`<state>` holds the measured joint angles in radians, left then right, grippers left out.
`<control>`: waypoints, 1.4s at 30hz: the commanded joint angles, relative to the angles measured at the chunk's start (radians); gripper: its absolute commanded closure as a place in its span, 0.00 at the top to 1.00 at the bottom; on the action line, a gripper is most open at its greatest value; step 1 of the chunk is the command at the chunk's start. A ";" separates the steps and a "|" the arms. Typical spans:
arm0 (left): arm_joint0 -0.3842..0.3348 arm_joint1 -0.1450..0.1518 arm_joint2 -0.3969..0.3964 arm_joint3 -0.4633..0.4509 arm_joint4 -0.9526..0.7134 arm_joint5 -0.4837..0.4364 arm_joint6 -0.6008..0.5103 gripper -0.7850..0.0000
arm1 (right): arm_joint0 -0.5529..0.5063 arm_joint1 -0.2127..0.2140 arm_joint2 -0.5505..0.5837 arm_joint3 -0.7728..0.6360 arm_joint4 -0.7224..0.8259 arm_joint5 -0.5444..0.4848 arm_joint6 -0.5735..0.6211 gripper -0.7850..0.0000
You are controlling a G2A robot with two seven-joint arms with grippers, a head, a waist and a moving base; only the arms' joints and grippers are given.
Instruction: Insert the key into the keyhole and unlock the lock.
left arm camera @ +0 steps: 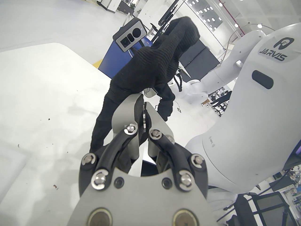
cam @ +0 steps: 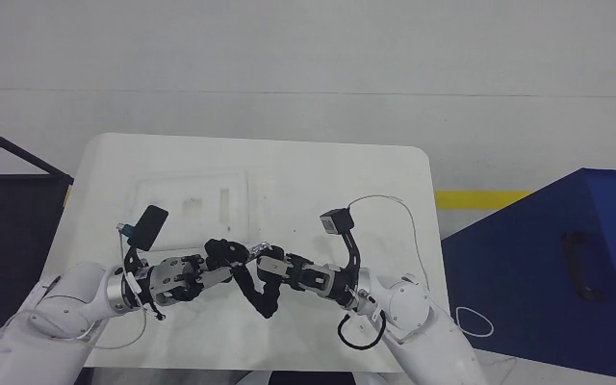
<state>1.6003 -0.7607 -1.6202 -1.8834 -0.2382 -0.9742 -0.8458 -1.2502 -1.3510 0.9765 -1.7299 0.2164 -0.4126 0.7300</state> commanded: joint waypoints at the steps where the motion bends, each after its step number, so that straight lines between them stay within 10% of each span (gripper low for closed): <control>1: 0.000 0.000 0.000 0.000 0.000 0.000 0.000 0.00 | 0.000 0.000 0.000 0.000 0.000 0.000 0.000 0.00; 9: -0.010 -0.033 -0.076 -0.142 0.360 -0.038 0.234 0.00 | -0.013 0.004 0.009 -0.028 -0.011 0.025 -0.030 0.00; 16: 0.039 -0.059 -0.098 -0.229 0.920 -0.038 0.665 0.00 | -0.021 0.007 0.004 -0.030 -0.010 0.030 -0.040 0.00; 30: 0.150 -0.049 -0.089 -0.129 1.877 0.074 1.572 0.00 | -0.029 0.010 -0.005 -0.038 -0.002 0.034 -0.058 0.00; 38: 0.150 -0.049 -0.090 -0.127 1.889 0.090 1.581 0.00 | -0.032 0.010 -0.006 -0.042 -0.004 0.036 -0.066 0.00; 42: 0.165 -0.054 -0.085 -0.166 1.965 0.237 1.565 0.00 | -0.041 0.011 -0.010 -0.052 -0.012 0.046 -0.078 0.00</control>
<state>1.7585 -0.8143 -1.7071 -2.0421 1.7015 -0.7882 0.7104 -1.2906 -1.3400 0.9666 -1.7821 0.2044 -0.3672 0.6526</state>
